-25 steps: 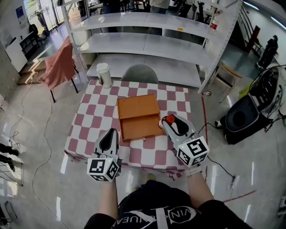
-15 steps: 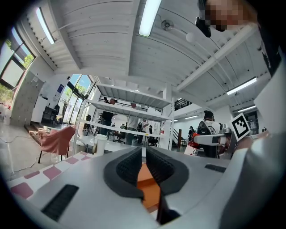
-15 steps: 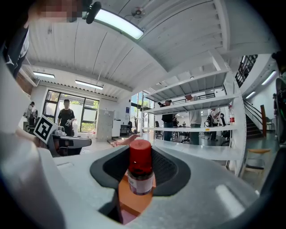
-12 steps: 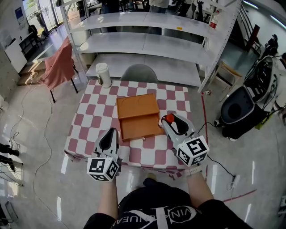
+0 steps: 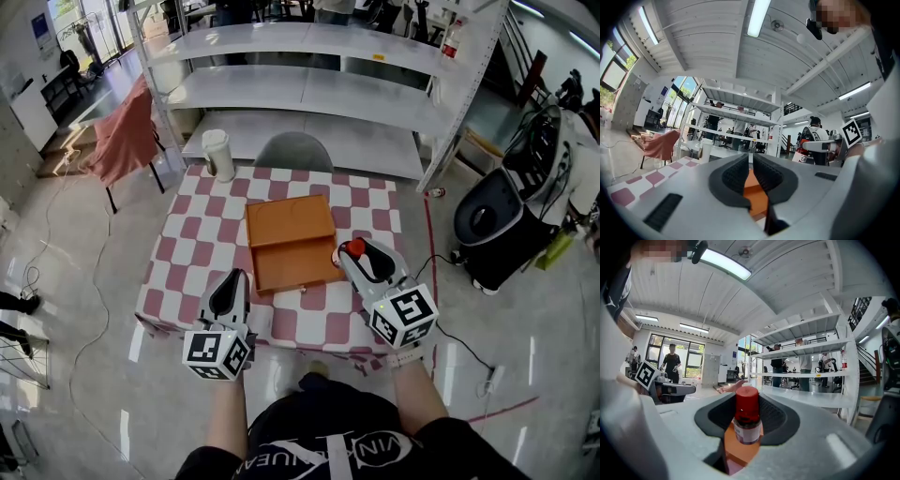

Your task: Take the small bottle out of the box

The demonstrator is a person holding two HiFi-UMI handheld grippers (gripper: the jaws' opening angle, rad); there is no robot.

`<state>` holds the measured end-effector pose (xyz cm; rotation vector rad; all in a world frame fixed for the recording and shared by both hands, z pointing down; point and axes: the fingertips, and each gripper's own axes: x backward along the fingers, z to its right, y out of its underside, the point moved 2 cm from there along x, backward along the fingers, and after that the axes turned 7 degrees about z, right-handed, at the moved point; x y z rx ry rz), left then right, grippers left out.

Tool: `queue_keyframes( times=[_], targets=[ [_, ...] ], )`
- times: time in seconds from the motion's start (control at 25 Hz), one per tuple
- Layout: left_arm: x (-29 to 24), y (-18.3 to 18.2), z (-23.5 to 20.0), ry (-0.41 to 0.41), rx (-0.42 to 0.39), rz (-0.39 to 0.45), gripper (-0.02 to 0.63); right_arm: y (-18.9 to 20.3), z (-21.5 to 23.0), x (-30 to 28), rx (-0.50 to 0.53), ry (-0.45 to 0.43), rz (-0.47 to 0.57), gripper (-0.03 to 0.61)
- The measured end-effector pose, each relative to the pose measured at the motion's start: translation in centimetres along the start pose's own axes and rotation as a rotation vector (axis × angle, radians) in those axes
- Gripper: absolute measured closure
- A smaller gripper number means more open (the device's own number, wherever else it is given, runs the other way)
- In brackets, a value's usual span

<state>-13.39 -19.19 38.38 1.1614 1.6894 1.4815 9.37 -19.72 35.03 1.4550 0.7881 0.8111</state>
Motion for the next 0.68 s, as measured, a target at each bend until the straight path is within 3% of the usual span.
queue_keyframes(
  times=[0.68],
  targets=[
    [-0.17, 0.07, -0.17, 0.001, 0.009, -0.002, 0.581, 0.15, -0.04, -0.1, -0.002, 0.004, -0.009, 0.432]
  ],
)
